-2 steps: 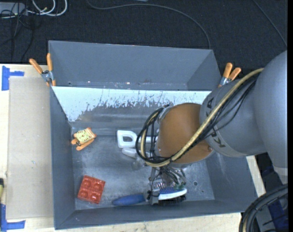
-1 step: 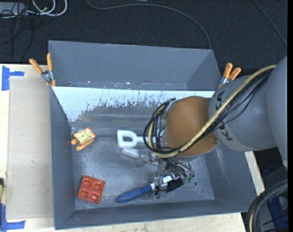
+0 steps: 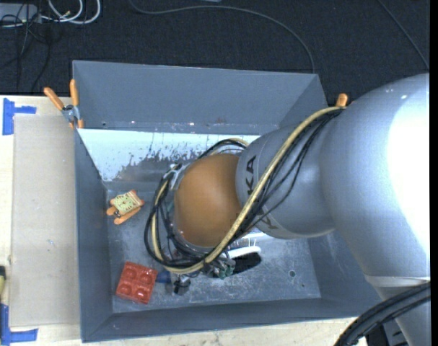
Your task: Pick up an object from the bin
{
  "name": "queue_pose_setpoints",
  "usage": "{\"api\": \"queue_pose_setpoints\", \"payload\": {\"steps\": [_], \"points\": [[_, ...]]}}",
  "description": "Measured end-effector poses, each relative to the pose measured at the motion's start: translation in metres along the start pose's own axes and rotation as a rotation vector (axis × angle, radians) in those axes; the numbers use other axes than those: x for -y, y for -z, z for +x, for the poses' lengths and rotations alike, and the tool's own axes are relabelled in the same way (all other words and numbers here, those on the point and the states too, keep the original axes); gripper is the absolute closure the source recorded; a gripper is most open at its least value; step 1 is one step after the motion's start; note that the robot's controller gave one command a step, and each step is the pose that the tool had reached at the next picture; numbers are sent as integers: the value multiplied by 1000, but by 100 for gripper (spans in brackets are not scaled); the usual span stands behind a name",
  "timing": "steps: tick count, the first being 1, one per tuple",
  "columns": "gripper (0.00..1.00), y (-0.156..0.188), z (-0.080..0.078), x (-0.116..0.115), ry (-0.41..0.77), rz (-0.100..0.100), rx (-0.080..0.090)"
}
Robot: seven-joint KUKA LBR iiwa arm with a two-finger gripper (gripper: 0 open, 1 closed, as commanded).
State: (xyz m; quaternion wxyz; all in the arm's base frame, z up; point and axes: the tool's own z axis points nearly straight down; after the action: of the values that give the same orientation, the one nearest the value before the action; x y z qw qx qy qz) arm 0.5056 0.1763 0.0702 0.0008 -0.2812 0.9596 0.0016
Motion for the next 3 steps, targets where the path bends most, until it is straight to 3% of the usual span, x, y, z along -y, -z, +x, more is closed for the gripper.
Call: {"api": "queue_pose_setpoints", "payload": {"steps": [3], "points": [[100, 0, 0, 0, -5, -1, 0]]}}
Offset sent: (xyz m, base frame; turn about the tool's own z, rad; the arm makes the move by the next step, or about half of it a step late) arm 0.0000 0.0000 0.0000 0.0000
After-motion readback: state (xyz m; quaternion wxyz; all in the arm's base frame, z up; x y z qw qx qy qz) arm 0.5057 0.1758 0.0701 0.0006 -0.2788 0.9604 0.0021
